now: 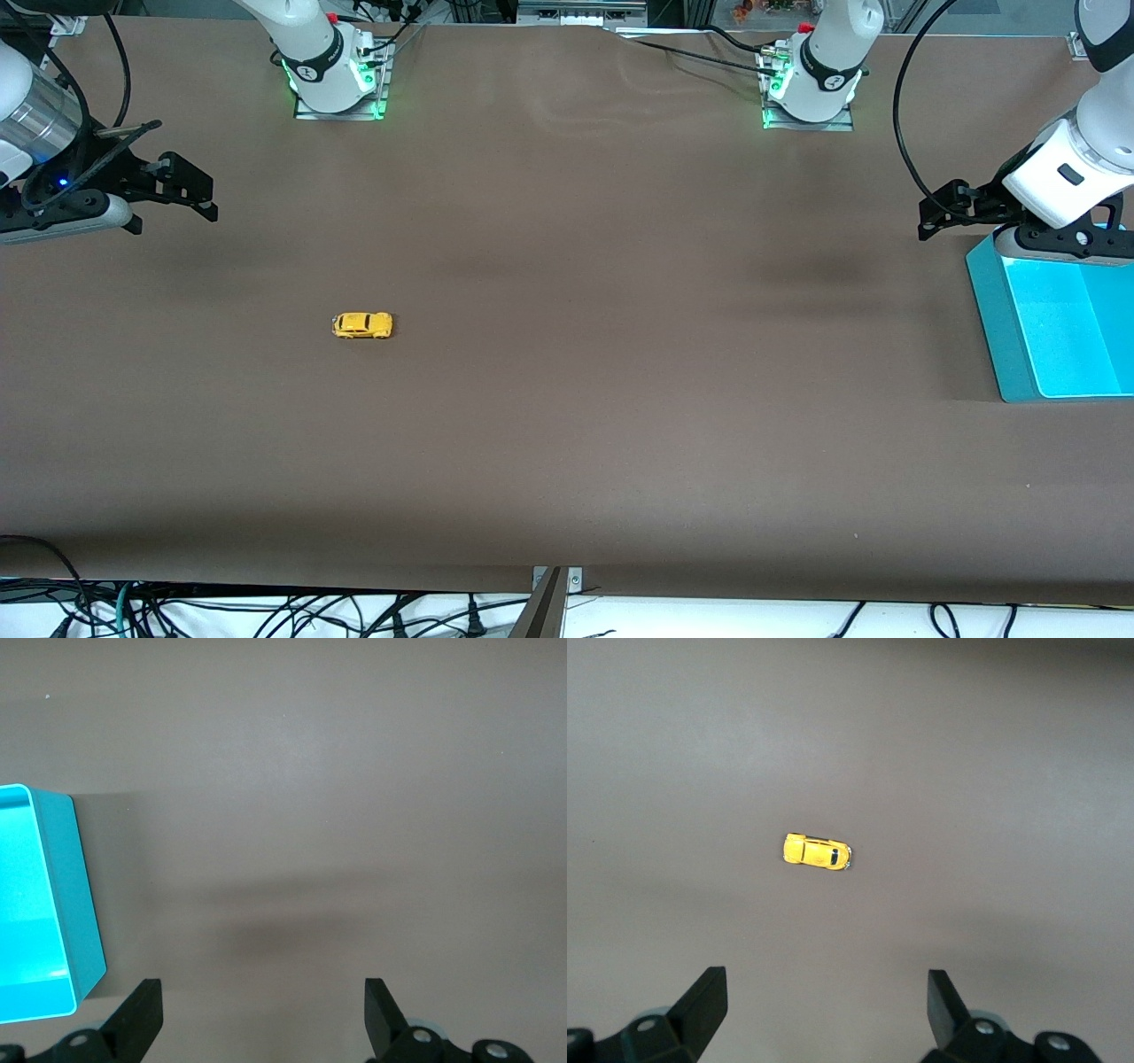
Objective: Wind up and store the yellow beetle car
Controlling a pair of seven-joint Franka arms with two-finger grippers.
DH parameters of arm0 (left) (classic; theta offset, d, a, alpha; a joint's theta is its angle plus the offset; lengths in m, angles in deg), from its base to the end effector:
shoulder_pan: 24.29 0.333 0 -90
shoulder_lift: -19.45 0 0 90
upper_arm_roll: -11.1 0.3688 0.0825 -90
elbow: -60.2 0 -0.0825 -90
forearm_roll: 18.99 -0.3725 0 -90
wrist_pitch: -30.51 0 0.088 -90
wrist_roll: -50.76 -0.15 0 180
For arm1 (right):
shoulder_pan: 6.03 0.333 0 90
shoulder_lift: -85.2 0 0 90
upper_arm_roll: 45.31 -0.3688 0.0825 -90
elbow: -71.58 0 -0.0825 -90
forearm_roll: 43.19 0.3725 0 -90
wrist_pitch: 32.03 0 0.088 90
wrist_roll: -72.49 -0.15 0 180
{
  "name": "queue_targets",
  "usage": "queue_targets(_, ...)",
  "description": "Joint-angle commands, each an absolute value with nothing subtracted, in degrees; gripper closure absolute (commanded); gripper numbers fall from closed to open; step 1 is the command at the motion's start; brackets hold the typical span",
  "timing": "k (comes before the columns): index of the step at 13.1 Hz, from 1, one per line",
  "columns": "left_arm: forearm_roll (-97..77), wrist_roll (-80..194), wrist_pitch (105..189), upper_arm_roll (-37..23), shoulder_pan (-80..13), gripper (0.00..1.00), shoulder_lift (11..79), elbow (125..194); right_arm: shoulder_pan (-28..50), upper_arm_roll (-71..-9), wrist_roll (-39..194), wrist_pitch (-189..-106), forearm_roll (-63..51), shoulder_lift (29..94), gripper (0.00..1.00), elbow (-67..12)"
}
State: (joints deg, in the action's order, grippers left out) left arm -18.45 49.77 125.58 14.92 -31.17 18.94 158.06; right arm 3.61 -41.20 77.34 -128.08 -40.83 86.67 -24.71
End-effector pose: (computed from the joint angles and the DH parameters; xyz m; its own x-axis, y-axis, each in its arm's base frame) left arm 0.5403 -0.0301 0.5833 0.9968 -0.0698 -0.0396 -0.0694 -0.9975 0.0106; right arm 0.5393 0.0575 0.6067 0.9841 0.1758 0.0249 0.1767 -0.9834 -0.0409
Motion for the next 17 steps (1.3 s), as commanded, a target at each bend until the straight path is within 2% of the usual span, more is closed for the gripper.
queue_targets(1, -18.1, 50.4, 124.4, 15.1, -31.5, 0.0, 18.7, 157.1, 4.3, -40.8, 77.1, -125.8, -40.6, 86.3, 0.0, -23.3)
queue_targets(15, -18.0, 50.5, 121.3, 15.1, -31.4, 0.0, 18.6, 157.0, 4.3, -40.7, 78.0, -125.5, -40.6, 86.3, 0.0, -23.3)
queue_targets(17, -18.2, 50.5, 121.6, 15.2, -31.3, 0.0, 19.6, 155.3, 4.3, -40.8, 78.0, -125.5, -40.7, 86.3, 0.0, -23.3)
